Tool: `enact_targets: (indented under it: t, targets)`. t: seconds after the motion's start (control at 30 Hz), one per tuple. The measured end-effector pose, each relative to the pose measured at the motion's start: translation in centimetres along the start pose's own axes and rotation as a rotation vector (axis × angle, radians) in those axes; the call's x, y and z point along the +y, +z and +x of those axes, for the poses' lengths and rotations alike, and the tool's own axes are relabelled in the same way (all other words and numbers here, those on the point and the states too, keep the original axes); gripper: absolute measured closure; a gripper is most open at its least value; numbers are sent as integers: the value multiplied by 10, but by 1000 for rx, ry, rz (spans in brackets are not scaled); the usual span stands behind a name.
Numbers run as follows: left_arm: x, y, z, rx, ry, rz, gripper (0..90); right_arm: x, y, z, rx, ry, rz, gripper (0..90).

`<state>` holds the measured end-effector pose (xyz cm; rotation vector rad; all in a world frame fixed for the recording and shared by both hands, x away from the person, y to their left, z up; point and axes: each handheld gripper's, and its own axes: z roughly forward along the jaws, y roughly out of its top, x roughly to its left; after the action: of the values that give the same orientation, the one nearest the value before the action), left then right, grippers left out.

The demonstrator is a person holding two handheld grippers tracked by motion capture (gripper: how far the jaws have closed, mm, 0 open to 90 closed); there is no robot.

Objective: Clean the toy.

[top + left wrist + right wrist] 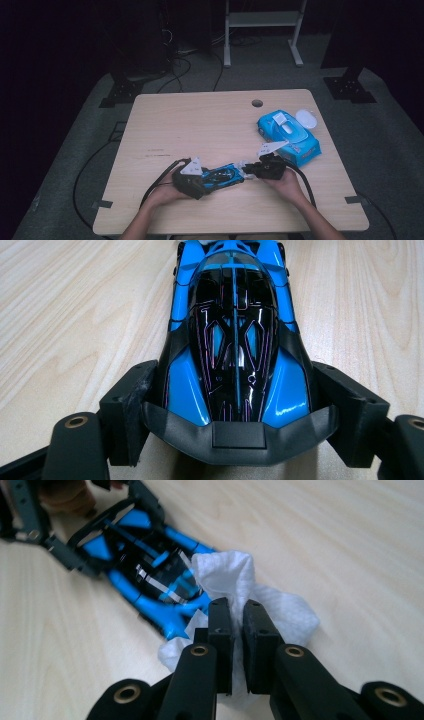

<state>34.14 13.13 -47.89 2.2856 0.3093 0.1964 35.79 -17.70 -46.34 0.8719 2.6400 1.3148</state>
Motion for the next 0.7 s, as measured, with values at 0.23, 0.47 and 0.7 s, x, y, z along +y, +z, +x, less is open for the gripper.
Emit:
enact_targets:
  t: [0.23,0.47,0.7]
  targets:
    - [0,0,0,2,3,1,241,0,-2,13,44,-18,10,836]
    - [0,0,0,0,4,0,241,12,8,26,74,-49,-7,838]
    - [0,1,0,0,6,-1,241,20,22,41,110,-80,-15,839]
